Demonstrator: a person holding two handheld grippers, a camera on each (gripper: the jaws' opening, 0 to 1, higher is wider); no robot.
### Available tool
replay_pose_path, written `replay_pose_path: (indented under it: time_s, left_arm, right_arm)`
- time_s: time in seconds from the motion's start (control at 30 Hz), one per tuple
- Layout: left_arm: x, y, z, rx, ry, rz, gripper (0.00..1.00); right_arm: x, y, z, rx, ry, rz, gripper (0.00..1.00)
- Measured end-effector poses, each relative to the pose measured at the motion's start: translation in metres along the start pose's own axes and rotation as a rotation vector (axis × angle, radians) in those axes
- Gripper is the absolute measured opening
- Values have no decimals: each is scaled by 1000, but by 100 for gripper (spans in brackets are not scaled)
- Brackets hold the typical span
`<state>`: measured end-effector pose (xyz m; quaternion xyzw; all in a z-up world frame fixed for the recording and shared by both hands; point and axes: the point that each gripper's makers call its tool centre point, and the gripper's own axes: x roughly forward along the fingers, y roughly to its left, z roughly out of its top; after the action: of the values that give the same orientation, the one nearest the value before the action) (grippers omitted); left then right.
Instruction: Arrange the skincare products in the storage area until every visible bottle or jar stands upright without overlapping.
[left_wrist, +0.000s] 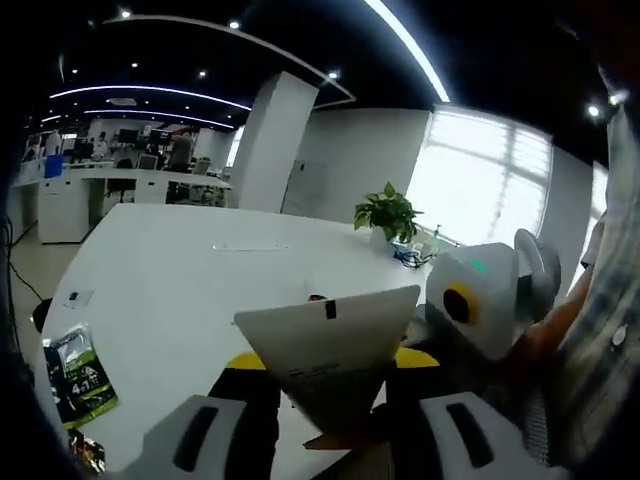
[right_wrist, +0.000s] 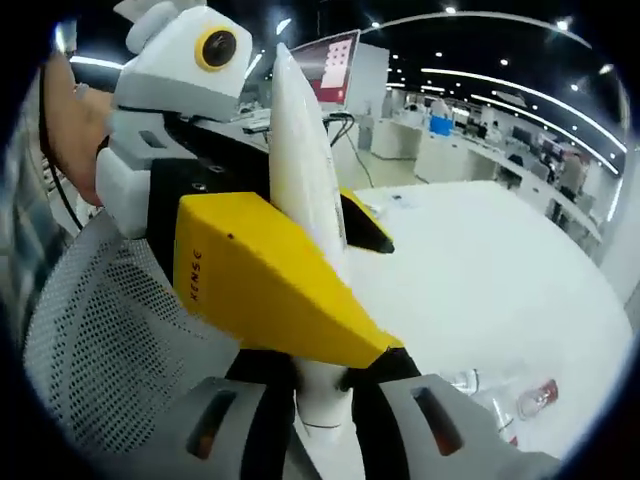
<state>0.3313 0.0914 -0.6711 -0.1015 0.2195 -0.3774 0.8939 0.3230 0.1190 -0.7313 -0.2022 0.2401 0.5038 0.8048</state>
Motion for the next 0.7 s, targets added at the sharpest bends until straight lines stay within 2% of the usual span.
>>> replay_pose_path:
  time_s: [0.07,0.13,0.3,0.4,0.57,0.63,0.7]
  left_arm:
    - [2,4,-1,5,4,20,43]
    - [4,7,-3,-11,18,33,43]
    - [5,8,-13,11,69,50,44]
    - [2,8,-12,9,68,43,43]
    - [1,6,-7,33,42,35,41]
    - [1,6,-8,39,47,31,40]
    - [1,6,-9,29,53,23,40]
  right_arm:
    - [1,-1,-1,-4,14,-14,17]
    - [2,1,-1,29,26,-12,17]
    - [3,3,0,-20,33,-31,18]
    - [4,3,-1,-29,30,-25,19]
    - [6,10,5,4,-21,30,22]
    - [6,12,4,8,-28,49,23]
    - [7,16,5,50,-46,86,23]
